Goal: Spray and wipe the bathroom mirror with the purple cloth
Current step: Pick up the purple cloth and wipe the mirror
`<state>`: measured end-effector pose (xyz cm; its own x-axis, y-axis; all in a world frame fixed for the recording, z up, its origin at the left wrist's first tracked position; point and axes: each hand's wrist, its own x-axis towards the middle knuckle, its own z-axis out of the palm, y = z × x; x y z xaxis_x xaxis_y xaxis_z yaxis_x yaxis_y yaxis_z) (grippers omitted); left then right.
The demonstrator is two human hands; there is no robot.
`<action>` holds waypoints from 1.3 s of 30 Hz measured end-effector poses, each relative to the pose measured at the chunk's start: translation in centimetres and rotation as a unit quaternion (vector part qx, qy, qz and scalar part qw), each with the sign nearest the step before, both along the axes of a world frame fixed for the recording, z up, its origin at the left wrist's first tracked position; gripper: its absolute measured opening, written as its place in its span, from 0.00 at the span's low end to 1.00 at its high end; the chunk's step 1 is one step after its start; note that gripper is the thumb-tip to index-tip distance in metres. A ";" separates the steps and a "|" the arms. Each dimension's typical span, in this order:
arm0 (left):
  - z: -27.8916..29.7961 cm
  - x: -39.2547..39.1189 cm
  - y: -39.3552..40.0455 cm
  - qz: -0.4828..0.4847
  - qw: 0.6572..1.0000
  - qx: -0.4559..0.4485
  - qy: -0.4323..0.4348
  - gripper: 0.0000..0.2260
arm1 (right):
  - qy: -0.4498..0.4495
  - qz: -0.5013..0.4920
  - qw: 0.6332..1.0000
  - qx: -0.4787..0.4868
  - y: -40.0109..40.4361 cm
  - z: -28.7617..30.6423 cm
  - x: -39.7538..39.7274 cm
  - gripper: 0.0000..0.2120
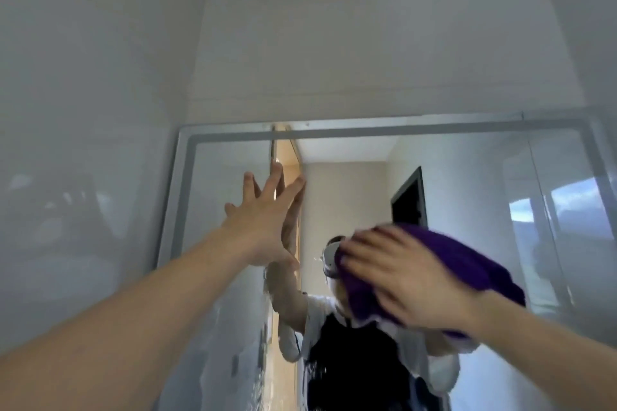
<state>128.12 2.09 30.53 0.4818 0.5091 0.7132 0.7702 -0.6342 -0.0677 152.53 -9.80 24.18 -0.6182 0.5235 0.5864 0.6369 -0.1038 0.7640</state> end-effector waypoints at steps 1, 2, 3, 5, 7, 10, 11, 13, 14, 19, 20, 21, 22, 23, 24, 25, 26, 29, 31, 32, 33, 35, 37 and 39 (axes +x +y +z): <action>0.0 0.0 0.1 0.000 1.000 0.000 0.000 0.67 | 0.045 -0.003 0.998 0.042 0.0 2.5 0.1 0.29; -0.1 0.1 0.2 0.002 1.000 0.000 0.001 0.67 | 0.092 -0.010 0.992 0.086 0.1 4.8 0.0 0.28; -0.2 0.1 0.3 0.004 1.000 0.000 0.003 0.67 | 0.138 -0.022 0.982 0.127 0.1 6.9 -0.2 0.27; -0.2 0.2 0.4 0.007 1.000 0.002 0.007 0.67 | 0.208 -0.040 0.959 0.190 0.8 10.3 -1.2 0.26; -0.2 0.3 0.4 0.010 1.000 0.001 0.014 0.67 | 0.241 -0.048 0.943 0.223 2.0 12.6 -2.6 0.25; -0.1 0.3 0.3 0.012 1.000 -0.006 0.022 0.67 | 0.251 -0.036 0.940 0.228 3.5 14.2 -5.0 0.24; -0.1 0.3 0.3 0.011 1.000 -0.007 0.023 0.68 | 0.245 -0.029 0.944 0.220 3.9 14.3 -5.6 0.25; 0.0 0.2 0.3 0.012 1.000 -0.005 0.025 0.68 | 0.220 -0.013 0.956 0.193 4.6 13.6 -6.6 0.25; 0.0 0.2 0.2 0.014 1.000 -0.003 0.026 0.68 | 0.202 -0.005 0.963 0.178 4.9 12.8 -6.8 0.25; -0.3 0.1 0.2 0.016 1.000 -0.012 0.012 0.72 | 0.084 0.005 0.995 0.059 3.7 8.0 -5.3 0.25; -0.3 0.1 0.2 0.017 1.000 -0.011 0.010 0.72 | 0.053 0.003 0.998 0.038 3.1 7.6 -4.4 0.25; -0.3 0.2 0.3 0.019 1.000 -0.008 0.009 0.73 | 0.032 0.000 0.999 0.028 2.5 7.7 -3.5 0.25; -0.3 0.2 0.4 0.020 1.000 -0.004 0.009 0.73 | 0.029 -0.003 0.999 0.030 2.1 8.1 -2.7 0.25; -0.3 0.2 0.5 0.021 1.000 -0.002 0.009 0.73 | 0.045 -0.001 0.998 0.045 1.7 8.9 -2.1 0.25; -0.3 0.3 0.6 0.021 1.000 -0.002 0.009 0.73 | 0.076 0.004 0.995 0.071 1.5 9.9 -1.6 0.26; -0.4 0.2 0.7 0.022 1.000 -0.002 0.009 0.73 | 0.114 0.009 0.988 0.101 1.4 11.0 -1.5 0.26; -0.5 0.2 0.7 0.023 1.000 -0.001 0.009 0.73 | 0.150 0.013 0.980 0.131 1.4 12.0 -1.6 0.26; -0.5 0.1 0.5 0.027 1.000 0.004 0.013 0.73 | 0.211 0.021 0.956 0.202 2.7 13.8 -3.0 0.23; -0.4 -0.1 0.3 0.031 0.999 0.013 0.022 0.72 | 0.228 0.020 0.948 0.223 3.6 14.1 -4.3 0.23; -0.3 -0.4 0.2 0.031 0.999 0.018 0.027 0.72 | 0.237 0.020 0.944 0.227 4.0 13.9 -4.9 0.23; -0.1 -0.9 0.2 0.025 0.999 0.021 0.032 0.72 | 0.244 0.019 0.942 0.230 4.3 13.6 -5.6 0.23; 0.5 -2.5 0.5 -0.008 1.000 0.013 0.020 0.70 | 0.241 0.018 0.943 0.227 5.1 12.5 -6.7 0.22; 1.1 -5.0 1.3 -0.025 1.000 -0.002 -0.007 0.69 | 0.219 0.022 0.953 0.210 6.0 11.0 -7.8 0.22; 1.0 -7.4 2.5 0.006 1.000 -0.009 -0.015 0.71 | 0.194 0.029 0.964 0.181 6.7 8.8 -8.9 0.23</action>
<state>120.71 4.57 31.51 0.4545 0.5275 0.7177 0.7796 -0.6253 -0.0342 143.66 -3.08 33.01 -0.3370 0.2126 0.9172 0.8801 -0.2750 0.3871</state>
